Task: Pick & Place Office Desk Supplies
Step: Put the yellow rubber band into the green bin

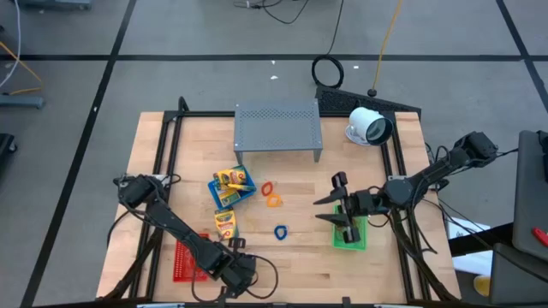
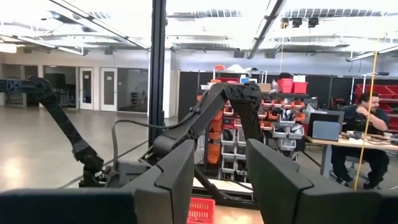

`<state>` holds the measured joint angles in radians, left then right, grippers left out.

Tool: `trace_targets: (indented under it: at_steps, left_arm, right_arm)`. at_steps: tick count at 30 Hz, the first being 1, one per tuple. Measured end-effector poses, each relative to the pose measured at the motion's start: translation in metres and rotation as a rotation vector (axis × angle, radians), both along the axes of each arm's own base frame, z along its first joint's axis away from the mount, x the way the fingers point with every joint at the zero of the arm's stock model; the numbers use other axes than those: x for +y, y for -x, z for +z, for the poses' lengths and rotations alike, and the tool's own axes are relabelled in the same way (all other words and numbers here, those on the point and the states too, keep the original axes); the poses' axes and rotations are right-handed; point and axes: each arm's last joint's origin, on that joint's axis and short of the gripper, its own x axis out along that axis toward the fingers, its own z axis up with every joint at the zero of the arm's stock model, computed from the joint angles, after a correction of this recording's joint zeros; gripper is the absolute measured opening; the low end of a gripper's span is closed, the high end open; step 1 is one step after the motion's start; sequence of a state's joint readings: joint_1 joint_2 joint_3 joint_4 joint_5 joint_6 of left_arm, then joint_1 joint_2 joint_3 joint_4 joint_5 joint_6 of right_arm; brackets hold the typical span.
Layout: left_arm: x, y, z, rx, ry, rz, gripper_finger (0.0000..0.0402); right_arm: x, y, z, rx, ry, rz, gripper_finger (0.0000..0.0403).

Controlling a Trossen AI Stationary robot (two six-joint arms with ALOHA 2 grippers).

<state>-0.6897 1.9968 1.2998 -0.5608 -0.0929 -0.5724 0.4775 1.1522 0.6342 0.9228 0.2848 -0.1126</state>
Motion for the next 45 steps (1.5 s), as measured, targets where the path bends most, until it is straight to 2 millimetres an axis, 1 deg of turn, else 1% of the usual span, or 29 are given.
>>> trace_targets:
  at_steps: [4, 6, 8, 11, 12, 19, 23, 25, 31, 34, 38, 41, 45]
  left_arm:
    - [0.000, -0.002, -0.003, 0.002, 0.005, 0.013, 0.0119]
    - [0.001, -0.003, -0.003, 0.001, 0.004, 0.014, 0.0109]
    - [0.001, -0.003, -0.003, 0.005, 0.006, 0.011, 0.0084]
    - [0.002, -0.003, -0.003, 0.020, 0.015, -0.010, 0.0023]
    - [0.002, -0.003, -0.003, 0.021, 0.018, -0.012, 0.0013]
    - [0.002, -0.003, -0.002, -0.015, -0.012, -0.002, 0.0004]
    - [0.002, -0.004, 0.004, -0.053, -0.023, -0.008, 0.0003]
    - [0.005, -0.003, 0.012, -0.087, -0.034, 0.005, 0.0003]
    - [0.010, -0.001, 0.051, -0.245, -0.052, 0.018, 0.0002]
    - [0.017, 0.002, 0.075, -0.340, -0.073, 0.030, 0.0001]
    - [0.031, 0.003, 0.100, -0.453, -0.149, 0.063, 0.0001]
    - [0.044, -0.004, 0.111, -0.536, -0.223, 0.101, 0.0001]
    - [0.060, -0.024, 0.119, -0.645, -0.273, 0.127, 0.0001]
  right_arm:
    - [0.002, 0.001, 0.001, -0.011, 0.000, 0.009, 0.0134]
    - [0.003, 0.002, 0.001, -0.016, 0.000, 0.013, 0.0134]
    - [0.003, 0.002, 0.002, -0.021, 0.002, 0.012, 0.0134]
    - [0.003, 0.002, 0.002, -0.022, 0.001, 0.012, 0.0134]
    - [0.003, 0.002, 0.002, -0.022, 0.001, 0.012, 0.0134]
    - [0.003, 0.002, 0.002, -0.022, 0.001, 0.012, 0.0134]
    - [0.003, 0.002, 0.001, -0.015, 0.004, 0.012, 0.0134]
    - [0.003, 0.002, 0.001, -0.015, 0.004, 0.012, 0.0134]
    - [0.003, 0.002, 0.001, -0.015, 0.001, 0.013, 0.0134]
    - [0.003, 0.002, 0.001, -0.015, 0.001, 0.013, 0.0134]
    - [0.003, 0.003, 0.003, -0.029, -0.005, 0.015, 0.0134]
    - [0.005, 0.004, 0.005, -0.050, 0.000, 0.020, 0.0134]
    - [0.013, 0.010, 0.008, -0.099, 0.042, 0.039, 0.0134]
